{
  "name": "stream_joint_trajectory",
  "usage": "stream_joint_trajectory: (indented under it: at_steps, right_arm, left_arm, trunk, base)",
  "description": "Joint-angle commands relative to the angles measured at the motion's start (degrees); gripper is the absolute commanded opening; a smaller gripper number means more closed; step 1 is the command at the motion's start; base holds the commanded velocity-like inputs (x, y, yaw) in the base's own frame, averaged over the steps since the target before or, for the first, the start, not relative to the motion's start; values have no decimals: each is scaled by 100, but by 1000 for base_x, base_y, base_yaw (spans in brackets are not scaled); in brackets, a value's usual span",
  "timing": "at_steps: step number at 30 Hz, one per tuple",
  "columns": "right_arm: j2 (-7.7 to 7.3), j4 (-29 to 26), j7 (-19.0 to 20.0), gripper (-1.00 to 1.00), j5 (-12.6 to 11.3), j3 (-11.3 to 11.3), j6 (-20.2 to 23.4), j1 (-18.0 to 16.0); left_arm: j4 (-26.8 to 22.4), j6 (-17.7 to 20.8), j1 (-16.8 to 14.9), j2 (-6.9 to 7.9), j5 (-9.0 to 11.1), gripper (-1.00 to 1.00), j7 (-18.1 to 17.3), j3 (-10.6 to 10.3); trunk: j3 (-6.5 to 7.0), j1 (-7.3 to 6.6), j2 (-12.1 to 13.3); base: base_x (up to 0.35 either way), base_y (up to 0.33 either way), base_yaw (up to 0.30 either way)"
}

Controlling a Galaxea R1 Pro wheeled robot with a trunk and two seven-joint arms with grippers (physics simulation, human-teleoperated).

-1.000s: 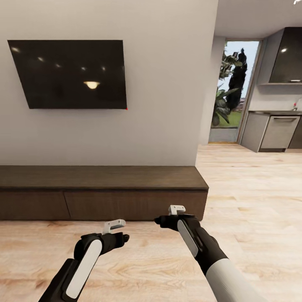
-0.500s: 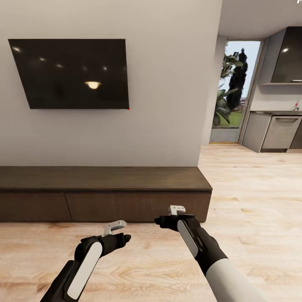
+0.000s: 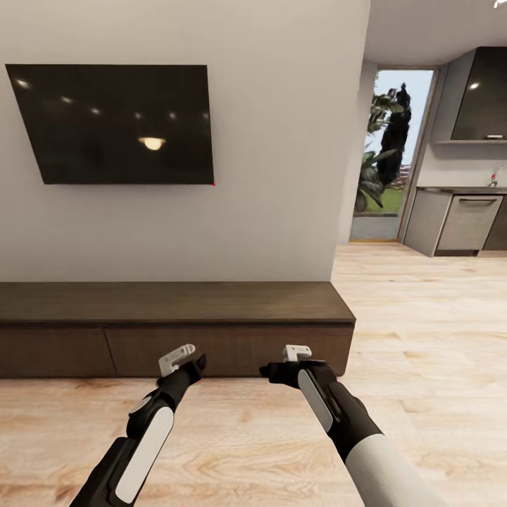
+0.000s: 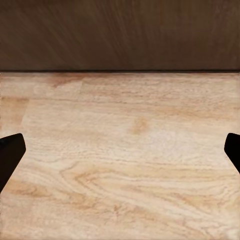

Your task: Place each of the two pumpkins and all three candles from the living room inside a cabinet in the living room (use any cabinet), then make sure every cabinet is closed, and position the cauldron so it is next to a table in the living room.

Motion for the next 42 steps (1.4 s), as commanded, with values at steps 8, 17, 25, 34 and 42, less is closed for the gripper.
stream_joint_trajectory:
  at_steps: [8,17,25,34,42]
  right_arm:
    - [-3,2,-46,100,-62,3,8,-3]
    - [0,181,10,100,-165,-313,-66,-1]
    - [-243,608,856,100,-559,-1700,-98,-6]
    - [-443,832,1813,100,-590,-2987,-97,-7]
    - [-555,1022,2572,100,-555,-3307,-82,-4]
  left_arm:
    - [-6,39,-6,-16,28,100,304,5]
    - [-92,177,-29,-26,121,100,523,5]
    - [-368,1268,-30,46,728,100,-365,300]
    - [-488,1462,-30,133,1399,100,-513,633]
    - [-554,1468,-30,138,1433,100,-517,672]
  trunk:
    - [-6,-1,-3]
    - [-6,-1,-3]
    - [-6,-1,-3]
    - [-6,-1,-3]
    - [-6,-1,-3]
  base:
    - [0,0,0]
    - [0,0,0]
    - [0,0,0]
    - [0,0,0]
    - [12,0,0]
